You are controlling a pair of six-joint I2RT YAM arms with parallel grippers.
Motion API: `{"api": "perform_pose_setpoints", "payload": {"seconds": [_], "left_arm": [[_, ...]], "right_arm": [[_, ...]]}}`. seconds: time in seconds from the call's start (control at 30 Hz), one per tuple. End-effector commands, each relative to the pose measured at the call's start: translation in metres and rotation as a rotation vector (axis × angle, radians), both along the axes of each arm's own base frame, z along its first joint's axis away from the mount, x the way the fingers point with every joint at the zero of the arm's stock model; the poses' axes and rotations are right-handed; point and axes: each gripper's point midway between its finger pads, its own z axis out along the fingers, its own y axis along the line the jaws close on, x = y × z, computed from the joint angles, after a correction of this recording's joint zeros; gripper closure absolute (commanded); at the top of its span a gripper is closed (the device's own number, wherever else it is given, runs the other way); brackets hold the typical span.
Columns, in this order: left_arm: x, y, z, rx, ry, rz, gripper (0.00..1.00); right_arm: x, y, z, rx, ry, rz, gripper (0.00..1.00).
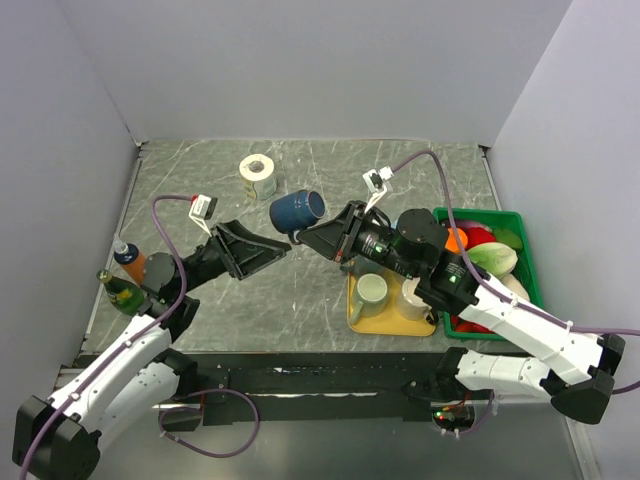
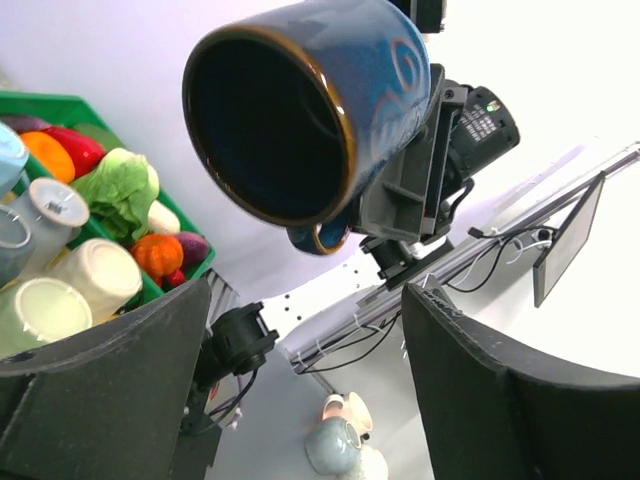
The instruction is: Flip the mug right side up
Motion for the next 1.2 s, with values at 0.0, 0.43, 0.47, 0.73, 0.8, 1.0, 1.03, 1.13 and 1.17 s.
{"api": "perform_pose_setpoints", "payload": {"seconds": [0.0,0.43,0.47,0.73,0.8,1.0,1.03,1.13,1.17], "left_arm": [[-0.003,-0.001,0.035,-0.056,-0.078,-0.013,0.22],[-0.004,0.000,0.048,-0.108,-0.097,-0.004,0.30],[-0.002,-0.001,0.046,-0.103,-0.090,0.004,0.33],[0.000,0.004,0.047,-0.117,-0.077,0.045,0.56],[0.000,0.005,0.047,-0.116,-0.074,0.048,0.61],[0.000,0.006,0.043,-0.116,-0.060,0.053,0.69],[0.000,0.006,0.041,-0.115,-0.056,0.056,0.69],[0.001,0.007,0.039,-0.116,-0.050,0.063,0.70],[0.001,0.007,0.038,-0.117,-0.047,0.064,0.71]], "right_arm": [[-0.010,0.003,0.048,0.162,-0.089,0.048,1.00],[-0.012,0.017,0.033,0.156,-0.044,0.105,1.00],[-0.013,0.018,0.032,0.157,-0.044,0.112,1.00],[-0.016,0.017,0.022,0.154,-0.046,0.121,1.00],[-0.017,0.017,0.017,0.153,-0.040,0.125,1.00],[-0.018,0.013,0.010,0.144,-0.038,0.119,1.00],[-0.018,0.012,0.011,0.145,-0.038,0.114,1.00],[-0.018,0.011,0.010,0.139,-0.043,0.112,1.00],[-0.018,0.011,0.009,0.135,-0.038,0.110,1.00]]}}
